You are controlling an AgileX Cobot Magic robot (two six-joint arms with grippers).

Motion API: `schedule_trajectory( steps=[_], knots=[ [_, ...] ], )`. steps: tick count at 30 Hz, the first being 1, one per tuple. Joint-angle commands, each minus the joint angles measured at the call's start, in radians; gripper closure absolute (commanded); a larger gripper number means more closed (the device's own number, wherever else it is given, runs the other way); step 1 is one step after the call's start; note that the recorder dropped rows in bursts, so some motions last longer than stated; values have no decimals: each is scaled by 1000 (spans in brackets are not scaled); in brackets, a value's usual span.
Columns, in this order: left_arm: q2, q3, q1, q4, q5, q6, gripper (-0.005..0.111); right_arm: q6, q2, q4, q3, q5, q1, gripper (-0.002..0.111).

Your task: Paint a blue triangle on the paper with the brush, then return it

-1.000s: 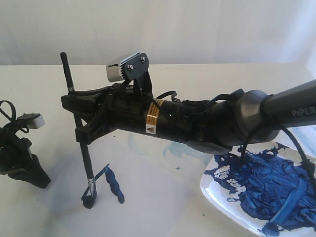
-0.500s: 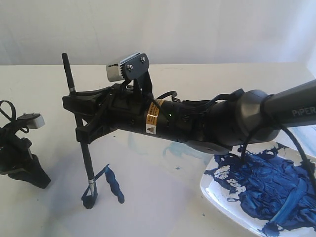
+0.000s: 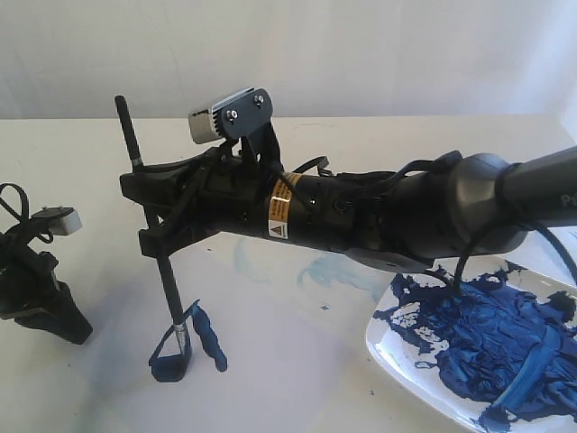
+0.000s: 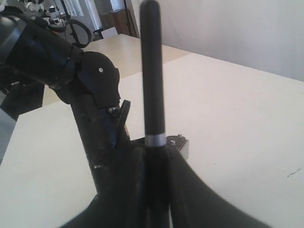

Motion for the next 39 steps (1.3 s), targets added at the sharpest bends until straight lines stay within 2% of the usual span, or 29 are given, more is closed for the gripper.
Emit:
schedule_trajectory(
  steps=[1, 23, 39],
  knots=[
    [-1, 9, 3, -15, 21, 3, 107, 15, -21, -31, 5, 50, -5, 108],
    [-1, 9, 3, -15, 24, 3, 107, 61, -80, -105, 5, 212, -5, 108],
    [-1, 9, 3, -15, 24, 3, 107, 69, -147, -105, 5, 210, -5, 108]
  ],
)
